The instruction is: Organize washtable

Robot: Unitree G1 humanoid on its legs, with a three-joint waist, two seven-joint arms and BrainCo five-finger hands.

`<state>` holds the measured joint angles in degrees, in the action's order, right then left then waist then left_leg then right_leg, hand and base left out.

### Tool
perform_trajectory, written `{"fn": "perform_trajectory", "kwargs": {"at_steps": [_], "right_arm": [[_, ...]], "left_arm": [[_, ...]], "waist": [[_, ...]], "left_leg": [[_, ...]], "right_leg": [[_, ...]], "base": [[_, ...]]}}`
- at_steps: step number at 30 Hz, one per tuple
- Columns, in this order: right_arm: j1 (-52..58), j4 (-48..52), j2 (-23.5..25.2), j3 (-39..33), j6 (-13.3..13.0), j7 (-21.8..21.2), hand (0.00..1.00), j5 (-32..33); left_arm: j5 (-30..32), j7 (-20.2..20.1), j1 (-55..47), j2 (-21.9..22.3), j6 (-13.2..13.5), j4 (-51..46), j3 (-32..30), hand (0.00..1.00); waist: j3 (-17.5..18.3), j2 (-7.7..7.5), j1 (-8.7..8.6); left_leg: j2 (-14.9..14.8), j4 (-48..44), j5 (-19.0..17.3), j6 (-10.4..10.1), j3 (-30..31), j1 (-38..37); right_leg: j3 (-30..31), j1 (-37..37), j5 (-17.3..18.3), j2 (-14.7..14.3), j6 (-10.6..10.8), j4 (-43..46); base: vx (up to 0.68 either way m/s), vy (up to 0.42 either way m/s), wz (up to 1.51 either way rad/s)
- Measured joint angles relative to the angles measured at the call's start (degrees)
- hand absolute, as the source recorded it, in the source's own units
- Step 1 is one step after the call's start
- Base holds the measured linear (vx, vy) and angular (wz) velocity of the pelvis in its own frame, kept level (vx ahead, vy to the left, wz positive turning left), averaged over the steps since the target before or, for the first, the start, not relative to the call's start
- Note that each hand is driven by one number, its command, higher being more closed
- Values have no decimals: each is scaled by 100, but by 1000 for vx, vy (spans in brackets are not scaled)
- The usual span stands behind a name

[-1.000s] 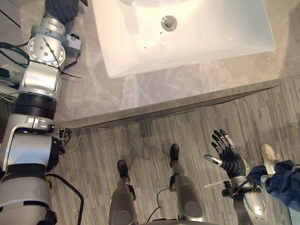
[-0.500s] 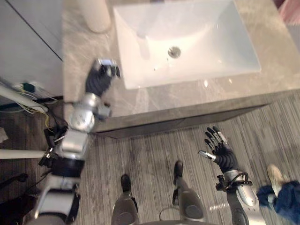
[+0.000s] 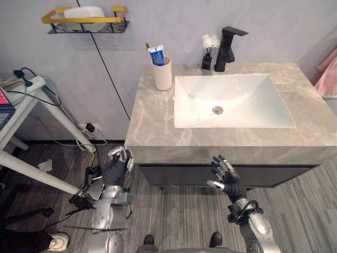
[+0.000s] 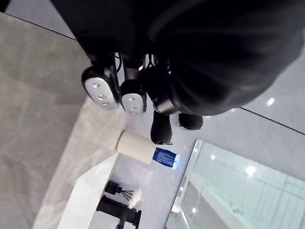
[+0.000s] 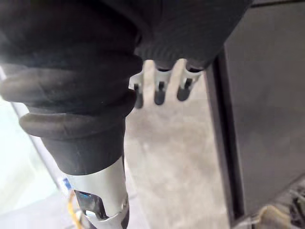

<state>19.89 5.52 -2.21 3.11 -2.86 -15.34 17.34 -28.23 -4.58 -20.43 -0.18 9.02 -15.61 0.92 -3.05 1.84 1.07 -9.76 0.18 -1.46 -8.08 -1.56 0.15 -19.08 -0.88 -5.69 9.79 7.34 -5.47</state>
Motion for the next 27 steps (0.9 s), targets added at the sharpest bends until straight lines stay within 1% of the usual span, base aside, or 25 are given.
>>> {"fn": "perform_trajectory", "kwargs": {"at_steps": [3,5,10,15,27], "right_arm": [[11,-3,67,78,64,-39,0,-1],[35,-4,78,198,93,-92,0,0],[97,-27,77,245,95,-111,0,0],[174,-28,77,255,94,-104,0,-3],[190,-28,66,474,94,-79,0,-1]], "left_arm": [[-117,-66,-133,73,-36,129,120,100],[-144,-166,-131,92,-129,310,184,100],[-136,-176,-75,98,-213,503,460,100],[-128,-174,43,86,-224,627,752,100],[-31,-165,132,-72,-236,743,1006,100]], "waist": [[81,16,28],[156,36,4],[187,41,-14],[282,70,-6],[335,67,-20]], "left_leg": [[0,1,0,2,17,2],[0,3,1,1,28,5],[3,-11,15,-23,87,-6],[7,-2,13,-24,120,9],[7,-7,9,-22,103,17]], "right_leg": [[-35,-15,29,1,27,0],[-49,-18,35,2,31,-1],[-109,-77,23,1,38,-1],[-119,-83,28,2,41,-3],[-115,-56,28,2,39,-8]], "base": [[-19,-11,8],[0,0,0],[7,-7,6],[15,-4,3],[0,0,0]]}}
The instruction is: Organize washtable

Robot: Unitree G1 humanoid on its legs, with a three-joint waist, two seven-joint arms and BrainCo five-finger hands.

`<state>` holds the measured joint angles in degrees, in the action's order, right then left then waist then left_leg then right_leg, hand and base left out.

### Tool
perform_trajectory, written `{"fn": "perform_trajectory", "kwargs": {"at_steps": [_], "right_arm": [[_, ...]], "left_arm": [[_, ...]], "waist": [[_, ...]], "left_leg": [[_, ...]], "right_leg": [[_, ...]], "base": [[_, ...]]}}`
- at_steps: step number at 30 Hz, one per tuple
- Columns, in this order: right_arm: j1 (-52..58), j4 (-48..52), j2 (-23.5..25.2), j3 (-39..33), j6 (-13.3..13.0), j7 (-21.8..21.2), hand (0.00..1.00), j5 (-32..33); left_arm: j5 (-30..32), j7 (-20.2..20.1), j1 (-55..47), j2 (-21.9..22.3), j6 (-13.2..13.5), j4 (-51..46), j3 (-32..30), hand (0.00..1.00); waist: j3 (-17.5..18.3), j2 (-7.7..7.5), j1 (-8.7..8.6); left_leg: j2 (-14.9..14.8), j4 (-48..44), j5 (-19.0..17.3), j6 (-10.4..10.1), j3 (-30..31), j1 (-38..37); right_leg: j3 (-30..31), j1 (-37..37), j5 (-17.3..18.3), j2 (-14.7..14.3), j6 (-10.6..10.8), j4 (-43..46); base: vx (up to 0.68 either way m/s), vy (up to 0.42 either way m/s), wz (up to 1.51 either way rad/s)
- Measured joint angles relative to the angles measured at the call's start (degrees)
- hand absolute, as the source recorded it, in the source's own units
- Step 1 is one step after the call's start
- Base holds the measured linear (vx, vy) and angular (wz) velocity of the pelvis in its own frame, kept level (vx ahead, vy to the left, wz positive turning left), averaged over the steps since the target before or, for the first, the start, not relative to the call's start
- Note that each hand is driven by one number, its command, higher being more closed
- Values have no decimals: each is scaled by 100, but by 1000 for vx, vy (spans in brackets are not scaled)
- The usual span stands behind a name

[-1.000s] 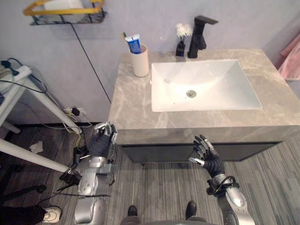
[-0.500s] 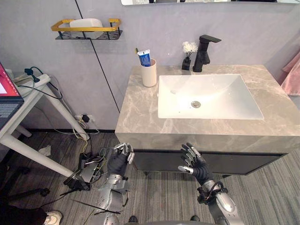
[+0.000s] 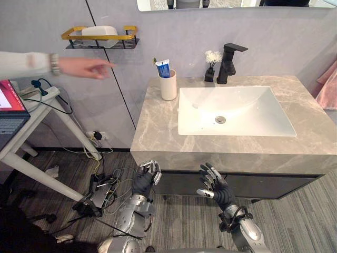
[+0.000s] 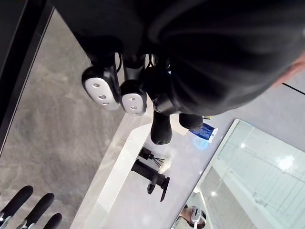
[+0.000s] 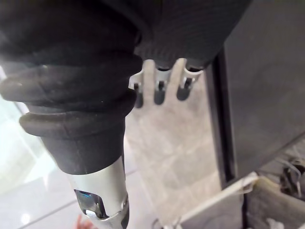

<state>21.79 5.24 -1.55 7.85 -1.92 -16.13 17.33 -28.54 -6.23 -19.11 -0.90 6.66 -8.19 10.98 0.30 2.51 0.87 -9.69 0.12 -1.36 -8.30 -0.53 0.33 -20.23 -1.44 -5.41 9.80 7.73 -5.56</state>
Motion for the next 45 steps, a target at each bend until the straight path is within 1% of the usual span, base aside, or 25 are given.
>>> {"fn": "perform_trajectory", "kwargs": {"at_steps": [4,9,18,21,38,42,45], "right_arm": [[0,0,1,1,0,14,0,-2],[-8,0,3,4,0,16,0,-5],[-2,0,3,14,0,27,0,-9],[-2,0,1,16,0,106,0,-10],[-7,-14,0,15,1,110,0,-10],[-57,-183,-2,3,5,109,0,-13],[-121,-193,-6,-2,12,103,0,-37]], "left_arm": [[4,2,0,-6,0,1,9,100],[17,2,1,-7,0,158,11,100],[27,8,1,-16,-2,211,27,100],[27,11,1,-27,-2,211,54,100],[138,12,24,-56,-5,212,67,100],[246,12,337,-148,-14,210,64,100],[466,13,807,-228,-13,169,-14,100]], "waist": [[19,-6,-1],[144,-23,-2],[151,-26,-2],[150,-26,-3],[138,-44,-5],[134,-49,-4],[132,-47,-11]], "left_leg": [[0,0,1,-2,-11,30],[1,-5,1,-2,-1,77],[1,-13,-2,0,-24,65],[0,-12,-6,-2,-38,61],[0,-15,-58,-2,-104,25],[0,-16,-58,-1,-104,23],[0,-15,-58,-2,-111,17]], "right_leg": [[5,38,-1,0,0,1],[9,68,-4,0,-2,1],[22,72,-4,0,-3,1],[32,79,-4,0,-2,1],[95,90,-1,3,1,1],[96,89,-1,3,1,0],[106,89,-1,3,0,1]], "base": [[0,0,0],[0,0,0],[0,0,0],[0,0,0],[0,0,-2],[0,0,0],[0,0,0]]}}
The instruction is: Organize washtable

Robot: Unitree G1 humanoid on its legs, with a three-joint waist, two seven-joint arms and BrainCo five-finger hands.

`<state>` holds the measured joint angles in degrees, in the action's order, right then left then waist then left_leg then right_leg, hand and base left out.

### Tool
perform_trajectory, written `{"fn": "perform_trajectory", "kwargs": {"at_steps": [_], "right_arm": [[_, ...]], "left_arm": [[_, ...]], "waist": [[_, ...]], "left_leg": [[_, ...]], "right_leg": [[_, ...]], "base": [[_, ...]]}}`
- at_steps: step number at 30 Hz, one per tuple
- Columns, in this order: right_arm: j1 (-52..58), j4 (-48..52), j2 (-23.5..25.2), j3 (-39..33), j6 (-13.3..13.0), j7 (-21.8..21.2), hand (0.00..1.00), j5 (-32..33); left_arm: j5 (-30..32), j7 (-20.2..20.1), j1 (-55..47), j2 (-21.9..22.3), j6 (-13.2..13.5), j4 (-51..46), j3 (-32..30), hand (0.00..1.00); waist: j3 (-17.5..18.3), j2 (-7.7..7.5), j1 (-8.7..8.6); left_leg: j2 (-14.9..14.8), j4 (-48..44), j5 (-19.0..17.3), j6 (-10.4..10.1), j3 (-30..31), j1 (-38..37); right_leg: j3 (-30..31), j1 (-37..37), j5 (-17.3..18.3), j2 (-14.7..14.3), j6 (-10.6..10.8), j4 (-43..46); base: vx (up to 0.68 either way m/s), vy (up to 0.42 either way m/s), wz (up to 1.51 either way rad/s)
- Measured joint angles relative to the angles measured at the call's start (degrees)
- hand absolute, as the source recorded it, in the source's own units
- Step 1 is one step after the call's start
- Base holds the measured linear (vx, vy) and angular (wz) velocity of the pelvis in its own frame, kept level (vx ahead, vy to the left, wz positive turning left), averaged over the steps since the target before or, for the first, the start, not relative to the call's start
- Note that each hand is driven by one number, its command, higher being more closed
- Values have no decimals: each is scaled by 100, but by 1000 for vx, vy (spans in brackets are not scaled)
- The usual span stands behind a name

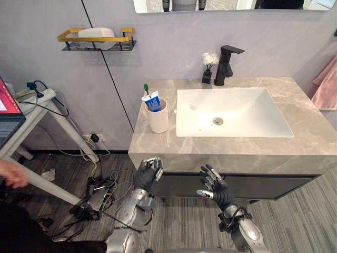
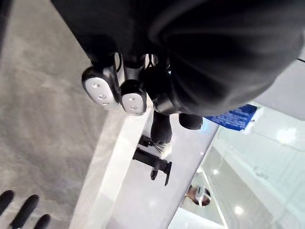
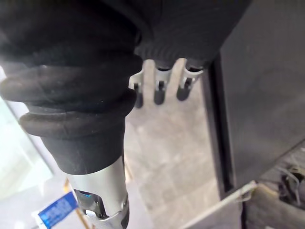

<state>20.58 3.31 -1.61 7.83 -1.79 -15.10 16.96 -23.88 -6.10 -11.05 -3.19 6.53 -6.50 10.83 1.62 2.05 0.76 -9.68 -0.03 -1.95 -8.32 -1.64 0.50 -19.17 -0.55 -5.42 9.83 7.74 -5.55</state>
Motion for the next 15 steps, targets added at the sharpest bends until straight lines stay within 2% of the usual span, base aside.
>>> {"fn": "perform_trajectory", "kwargs": {"at_steps": [8,15], "right_arm": [[-172,-9,-7,-14,57,-22,0,-7],[-174,-31,-28,-103,114,-109,0,-5]], "left_arm": [[335,113,834,-121,13,-248,-325,100],[303,137,891,-311,8,-124,-577,100]], "waist": [[-7,2,-13],[-111,-28,-98]], "left_leg": [[1,2,-15,-4,-20,-27],[0,2,-26,-5,-80,-49]], "right_leg": [[36,2,-1,-1,0,1],[74,9,-3,-1,-3,0]], "base": [[0,0,0],[0,0,-2]]}}
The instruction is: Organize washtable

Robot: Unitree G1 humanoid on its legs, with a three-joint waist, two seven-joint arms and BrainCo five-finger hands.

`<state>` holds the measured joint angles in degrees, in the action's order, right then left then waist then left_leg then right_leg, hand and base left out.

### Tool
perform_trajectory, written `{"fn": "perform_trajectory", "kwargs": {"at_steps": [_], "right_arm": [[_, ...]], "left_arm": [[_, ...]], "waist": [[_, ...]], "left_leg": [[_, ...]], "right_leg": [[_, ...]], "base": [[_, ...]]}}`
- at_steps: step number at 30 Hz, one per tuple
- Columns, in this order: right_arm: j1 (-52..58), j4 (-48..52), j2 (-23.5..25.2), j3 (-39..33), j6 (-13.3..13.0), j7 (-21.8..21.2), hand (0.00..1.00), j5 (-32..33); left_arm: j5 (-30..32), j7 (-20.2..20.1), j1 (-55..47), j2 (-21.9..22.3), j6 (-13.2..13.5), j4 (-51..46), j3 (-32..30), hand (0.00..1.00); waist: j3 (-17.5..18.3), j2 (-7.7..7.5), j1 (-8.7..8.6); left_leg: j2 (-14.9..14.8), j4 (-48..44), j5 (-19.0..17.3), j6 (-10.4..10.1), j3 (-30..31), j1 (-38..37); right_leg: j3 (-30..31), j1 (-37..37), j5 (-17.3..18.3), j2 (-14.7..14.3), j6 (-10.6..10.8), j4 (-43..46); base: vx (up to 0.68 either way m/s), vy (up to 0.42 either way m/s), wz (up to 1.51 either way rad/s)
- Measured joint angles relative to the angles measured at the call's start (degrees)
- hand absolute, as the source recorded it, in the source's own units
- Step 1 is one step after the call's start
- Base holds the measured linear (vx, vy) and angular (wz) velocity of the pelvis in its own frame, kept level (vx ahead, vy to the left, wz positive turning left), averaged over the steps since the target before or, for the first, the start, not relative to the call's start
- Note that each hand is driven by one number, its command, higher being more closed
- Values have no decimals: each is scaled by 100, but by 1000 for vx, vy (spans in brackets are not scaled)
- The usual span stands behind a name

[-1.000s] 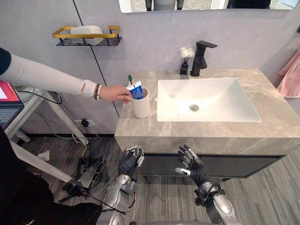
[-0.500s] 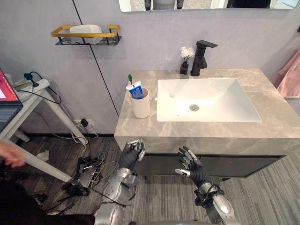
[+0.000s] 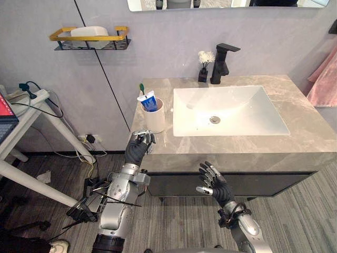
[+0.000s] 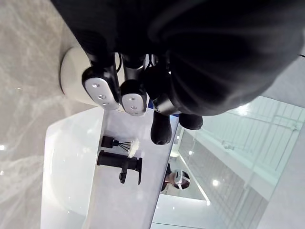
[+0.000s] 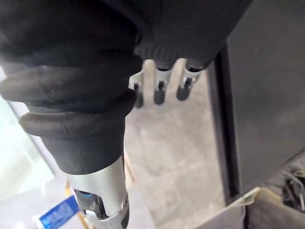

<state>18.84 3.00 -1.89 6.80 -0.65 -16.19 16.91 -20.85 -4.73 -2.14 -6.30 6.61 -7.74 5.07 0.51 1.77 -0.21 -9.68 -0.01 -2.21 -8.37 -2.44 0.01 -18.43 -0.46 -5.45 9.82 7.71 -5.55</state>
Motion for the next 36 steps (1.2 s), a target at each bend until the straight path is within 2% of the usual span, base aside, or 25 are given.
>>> {"fn": "perform_trajectory", "kwargs": {"at_steps": [10,29,36], "right_arm": [[94,1,-105,-432,119,15,0,56],[62,123,-194,-464,117,-6,0,24],[57,418,-204,-625,107,-8,0,25]], "left_arm": [[-216,-2,16,-55,-140,476,-290,100],[78,-32,635,-420,19,550,-353,100],[141,-36,1068,-648,29,566,-443,100]], "waist": [[-227,-28,-76],[-486,-203,-72],[-759,-244,-72]], "left_leg": [[-7,7,-32,-1,-240,130],[-13,-18,-184,1,-552,223],[-15,-48,-185,1,-565,328]], "right_leg": [[266,302,-50,-10,-8,1],[580,596,-82,-28,-35,3],[593,691,-93,-31,-48,4]], "base": [[6,-2,-14],[6,-4,-8],[0,0,0]]}}
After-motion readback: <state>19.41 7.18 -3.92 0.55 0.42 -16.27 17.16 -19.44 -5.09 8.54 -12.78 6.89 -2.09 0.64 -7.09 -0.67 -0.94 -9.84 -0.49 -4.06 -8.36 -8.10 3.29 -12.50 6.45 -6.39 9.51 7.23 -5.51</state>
